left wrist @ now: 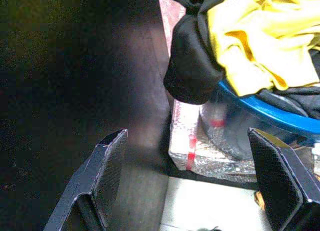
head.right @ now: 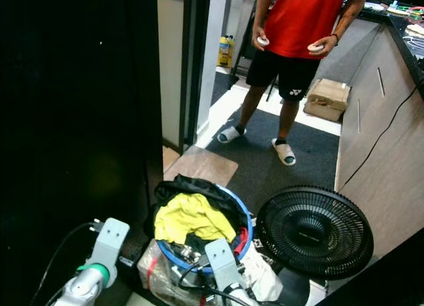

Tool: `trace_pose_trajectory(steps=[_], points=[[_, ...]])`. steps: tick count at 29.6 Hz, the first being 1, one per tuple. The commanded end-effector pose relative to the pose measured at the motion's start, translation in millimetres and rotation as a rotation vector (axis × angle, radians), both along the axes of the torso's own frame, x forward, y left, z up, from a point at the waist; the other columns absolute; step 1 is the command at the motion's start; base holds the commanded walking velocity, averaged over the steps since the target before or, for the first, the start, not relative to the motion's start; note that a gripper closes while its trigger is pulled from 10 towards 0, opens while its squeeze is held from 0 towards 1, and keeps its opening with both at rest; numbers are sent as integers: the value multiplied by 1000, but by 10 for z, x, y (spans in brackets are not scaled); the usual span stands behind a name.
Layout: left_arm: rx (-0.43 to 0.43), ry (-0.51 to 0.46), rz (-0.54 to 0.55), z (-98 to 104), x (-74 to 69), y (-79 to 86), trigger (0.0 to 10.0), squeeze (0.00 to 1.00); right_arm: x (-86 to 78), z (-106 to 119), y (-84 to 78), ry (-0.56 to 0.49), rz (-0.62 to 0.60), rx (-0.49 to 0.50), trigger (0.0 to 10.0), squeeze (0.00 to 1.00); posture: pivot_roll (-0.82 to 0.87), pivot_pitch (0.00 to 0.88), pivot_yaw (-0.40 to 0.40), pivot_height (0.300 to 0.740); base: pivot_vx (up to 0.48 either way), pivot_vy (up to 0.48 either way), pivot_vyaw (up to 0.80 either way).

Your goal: Clothes washing

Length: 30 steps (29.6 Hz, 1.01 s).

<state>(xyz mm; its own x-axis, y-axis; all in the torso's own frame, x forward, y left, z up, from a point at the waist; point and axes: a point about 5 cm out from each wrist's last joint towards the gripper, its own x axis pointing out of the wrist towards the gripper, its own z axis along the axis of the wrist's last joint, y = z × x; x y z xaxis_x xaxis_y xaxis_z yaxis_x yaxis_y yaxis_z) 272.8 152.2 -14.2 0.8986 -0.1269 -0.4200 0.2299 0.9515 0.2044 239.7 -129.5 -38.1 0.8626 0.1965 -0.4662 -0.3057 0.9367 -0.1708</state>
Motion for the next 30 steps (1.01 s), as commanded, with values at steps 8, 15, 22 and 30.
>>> trace_pose_trajectory(steps=[8,15,22,30], points=[[13,-74,-219,100,27,-355,10000,0,298,306,-236,-176,-110,21,10000,0,39,0,37,740,0,0,0],[-25,-110,-225,235,152,-606,10000,0,424,426,-233,-222,-103,12,10000,0,24,49,62,740,0,0,0],[-33,-116,-186,318,250,-648,10000,0,502,496,-130,-244,-61,11,10000,0,42,99,69,740,0,0,0],[-47,-172,-153,515,390,-553,10000,0,792,815,26,-340,-18,29,10000,0,110,220,89,740,0,0,0]])
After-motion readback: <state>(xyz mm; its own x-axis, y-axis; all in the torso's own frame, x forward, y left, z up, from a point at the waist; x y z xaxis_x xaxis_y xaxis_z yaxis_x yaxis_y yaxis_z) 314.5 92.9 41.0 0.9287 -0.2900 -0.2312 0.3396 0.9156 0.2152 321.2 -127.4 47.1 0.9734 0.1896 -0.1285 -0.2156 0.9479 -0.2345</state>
